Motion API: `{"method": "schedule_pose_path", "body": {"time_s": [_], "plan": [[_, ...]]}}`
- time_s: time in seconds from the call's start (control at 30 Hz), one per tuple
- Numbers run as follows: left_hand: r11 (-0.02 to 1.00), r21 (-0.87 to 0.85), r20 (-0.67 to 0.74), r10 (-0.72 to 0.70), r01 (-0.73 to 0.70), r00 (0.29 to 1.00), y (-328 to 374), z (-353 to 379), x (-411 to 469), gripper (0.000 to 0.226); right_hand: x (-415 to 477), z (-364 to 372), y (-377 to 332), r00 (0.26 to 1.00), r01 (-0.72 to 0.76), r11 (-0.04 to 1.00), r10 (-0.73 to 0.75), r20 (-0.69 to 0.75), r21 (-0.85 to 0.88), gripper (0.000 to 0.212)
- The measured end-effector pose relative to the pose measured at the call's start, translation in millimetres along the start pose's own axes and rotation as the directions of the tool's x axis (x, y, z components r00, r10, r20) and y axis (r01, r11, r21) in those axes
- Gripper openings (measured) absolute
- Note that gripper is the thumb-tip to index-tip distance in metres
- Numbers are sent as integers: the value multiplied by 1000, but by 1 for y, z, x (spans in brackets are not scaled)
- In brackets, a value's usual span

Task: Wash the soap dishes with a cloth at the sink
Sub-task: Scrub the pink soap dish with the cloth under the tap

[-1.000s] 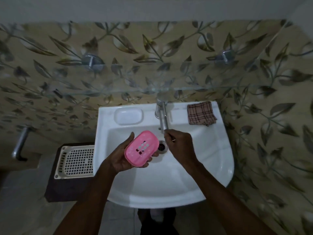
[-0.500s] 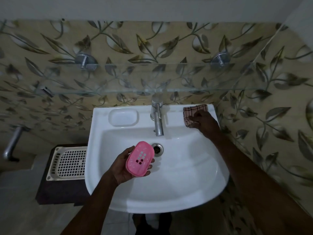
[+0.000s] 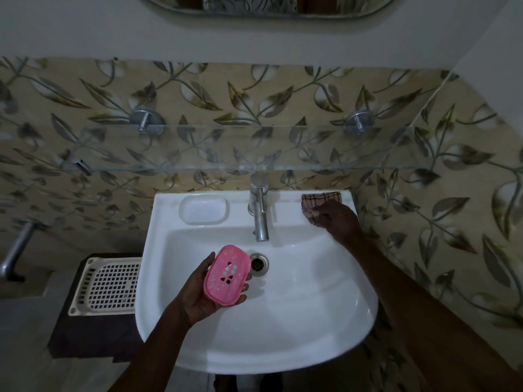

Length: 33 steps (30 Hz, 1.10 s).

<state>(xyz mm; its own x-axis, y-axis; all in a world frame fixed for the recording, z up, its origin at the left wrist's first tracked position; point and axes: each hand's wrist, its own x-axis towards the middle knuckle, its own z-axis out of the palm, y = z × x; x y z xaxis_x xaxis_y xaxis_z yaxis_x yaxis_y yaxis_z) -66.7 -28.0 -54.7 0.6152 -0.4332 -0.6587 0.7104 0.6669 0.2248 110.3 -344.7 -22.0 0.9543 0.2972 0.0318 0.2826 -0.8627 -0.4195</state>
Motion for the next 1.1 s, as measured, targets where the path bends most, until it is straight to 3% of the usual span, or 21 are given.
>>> {"method": "schedule_pose_path", "body": {"time_s": [0.03,0.1,0.2,0.23,0.4,0.57,0.63,0.7,0.77,0.87,0.93,1.03,1.1], "plan": [[1000,5,3,14,-14,1000,2,0,-1,82,1,-9,-1,998,-49,980,57,-35,194,24],[999,7,16,43,-43,999,5,-2,-4,86,2,-26,-4,988,-91,903,136,-79,419,21],[997,-12,38,76,-76,996,6,2,-8,86,-12,-35,-13,971,-221,693,225,86,687,11],[996,-9,38,85,-85,996,6,5,-8,87,-19,-34,-15,960,-269,619,236,152,738,5],[995,15,38,94,-95,995,6,11,-9,87,-44,-23,-26,843,-495,289,390,371,820,24],[996,24,40,89,-90,995,11,7,-10,92,-62,-14,-52,832,-501,324,435,343,803,53],[995,34,70,96,-99,993,12,15,-14,93,-67,-23,-61,815,-483,186,454,361,856,48],[993,16,111,113,-116,987,15,23,-19,98,-75,-30,-65,824,-476,62,380,420,877,25],[994,-1,114,109,-110,987,17,30,-21,94,-86,-31,-72,818,-537,38,269,509,843,7],[996,25,102,81,-84,992,21,36,-16,79,-104,-18,-90,762,-610,-40,245,600,791,34],[998,46,99,45,-50,994,22,35,-12,72,-112,-7,-102,754,-580,-128,290,590,804,40],[999,49,68,8,-11,998,19,32,-3,69,-112,5,-121,814,-463,-56,368,449,885,36],[998,65,63,0,-5,998,19,33,3,69,-105,12,-141,892,-321,131,375,253,938,33]]}}
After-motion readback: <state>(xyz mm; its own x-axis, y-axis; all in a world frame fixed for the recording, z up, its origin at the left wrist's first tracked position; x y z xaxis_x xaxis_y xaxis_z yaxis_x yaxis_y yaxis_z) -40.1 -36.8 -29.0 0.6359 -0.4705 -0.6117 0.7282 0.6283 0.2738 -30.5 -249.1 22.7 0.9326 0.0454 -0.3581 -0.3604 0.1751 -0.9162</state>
